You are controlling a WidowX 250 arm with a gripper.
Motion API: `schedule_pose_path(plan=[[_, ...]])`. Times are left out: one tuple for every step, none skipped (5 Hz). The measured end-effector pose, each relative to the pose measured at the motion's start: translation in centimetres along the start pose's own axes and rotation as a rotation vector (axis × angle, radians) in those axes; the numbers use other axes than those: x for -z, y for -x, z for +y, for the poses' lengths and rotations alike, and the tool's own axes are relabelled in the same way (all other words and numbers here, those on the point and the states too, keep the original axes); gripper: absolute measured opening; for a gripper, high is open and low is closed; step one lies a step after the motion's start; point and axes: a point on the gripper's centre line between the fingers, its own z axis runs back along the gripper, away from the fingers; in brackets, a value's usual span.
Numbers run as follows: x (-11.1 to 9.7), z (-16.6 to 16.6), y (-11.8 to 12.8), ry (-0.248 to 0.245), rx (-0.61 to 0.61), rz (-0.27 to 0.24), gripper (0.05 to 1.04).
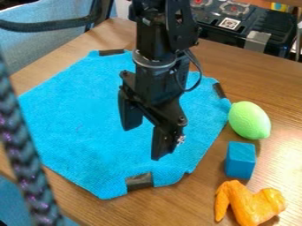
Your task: Put the blue figure to the edge of the cloth
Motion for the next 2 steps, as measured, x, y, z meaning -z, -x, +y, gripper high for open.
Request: schedule_pose_path(plan=[[0.5, -0.2, 0.1, 0.009, -0.008, 0.021, 1.001], [-0.1, -1.2, -0.6, 0.042, -0.025, 0.019, 1.001]])
